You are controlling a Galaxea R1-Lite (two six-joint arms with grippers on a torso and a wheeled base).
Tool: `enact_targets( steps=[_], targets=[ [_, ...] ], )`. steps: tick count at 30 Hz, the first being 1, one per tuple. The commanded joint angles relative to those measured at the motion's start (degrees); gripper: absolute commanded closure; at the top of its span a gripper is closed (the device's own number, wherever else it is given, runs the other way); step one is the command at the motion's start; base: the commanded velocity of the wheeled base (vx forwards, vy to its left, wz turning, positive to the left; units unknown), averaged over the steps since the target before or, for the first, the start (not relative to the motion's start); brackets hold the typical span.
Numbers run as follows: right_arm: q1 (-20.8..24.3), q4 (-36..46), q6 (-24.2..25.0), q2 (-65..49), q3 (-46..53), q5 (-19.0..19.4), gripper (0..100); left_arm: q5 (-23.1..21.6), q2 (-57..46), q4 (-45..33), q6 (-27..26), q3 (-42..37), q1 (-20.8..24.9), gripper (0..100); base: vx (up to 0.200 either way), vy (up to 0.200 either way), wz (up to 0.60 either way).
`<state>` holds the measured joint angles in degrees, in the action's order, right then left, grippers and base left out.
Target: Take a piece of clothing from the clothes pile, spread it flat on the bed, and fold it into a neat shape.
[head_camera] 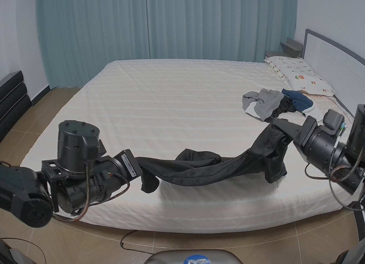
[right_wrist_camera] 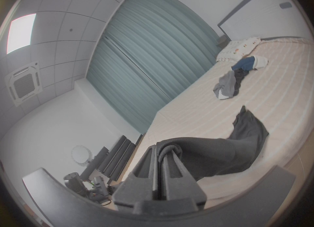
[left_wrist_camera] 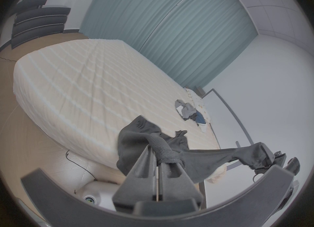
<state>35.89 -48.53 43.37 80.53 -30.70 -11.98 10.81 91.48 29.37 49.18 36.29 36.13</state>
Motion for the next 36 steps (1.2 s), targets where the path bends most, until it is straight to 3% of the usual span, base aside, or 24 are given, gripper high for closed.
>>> enact_targets(
  steps=[1, 6, 9, 13, 20, 24, 29, 36],
  targets=[
    [3.0, 10.5, -3.1, -13.4, -12.4, -2.0, 100, 0.1, -10.9, -12.1, 0.0, 11.3, 0.6, 100, 0.0, 0.0, 0.0],
    [-1.7, 15.7, -3.3, -10.4, -28.0, -1.3, 100, -0.1, -10.0, -21.9, 0.4, 24.8, -2.4, 100, 0.0, 0.0, 0.0],
    [-4.2, 18.5, -3.3, -7.6, -34.2, -1.3, 100, 0.0, -8.0, -25.1, 0.5, 29.0, -3.9, 100, 0.0, 0.0, 0.0],
    [-8.6, 23.2, -3.2, 1.6, -45.0, -1.1, 100, -0.1, -0.7, -30.9, 4.2, 39.6, -7.7, 100, 0.0, 0.0, 0.0],
    [-12.7, 22.5, -2.9, 12.4, -47.8, -1.6, 100, -2.0, 6.8, -31.5, 4.7, 45.4, -10.1, 100, 0.114, 0.0, 0.0],
    [-14.1, 19.8, -1.8, 20.4, -48.8, -1.0, 100, -5.5, 13.2, -31.3, 4.9, 49.2, -12.3, 100, 0.2, 0.0, 0.0],
    [-15.5, 12.2, -1.6, 28.7, -52.1, -1.2, 100, -5.8, 20.8, -31.2, 5.6, 54.9, -14.6, 100, 0.2, 0.0, 0.0],
    [-15.9, 11.3, -1.5, 37.9, -54.2, -1.2, 100, -6.2, 32.4, -31.2, 6.9, 62.9, -15.7, 100, 0.2, 0.0, 0.0]
  ],
)
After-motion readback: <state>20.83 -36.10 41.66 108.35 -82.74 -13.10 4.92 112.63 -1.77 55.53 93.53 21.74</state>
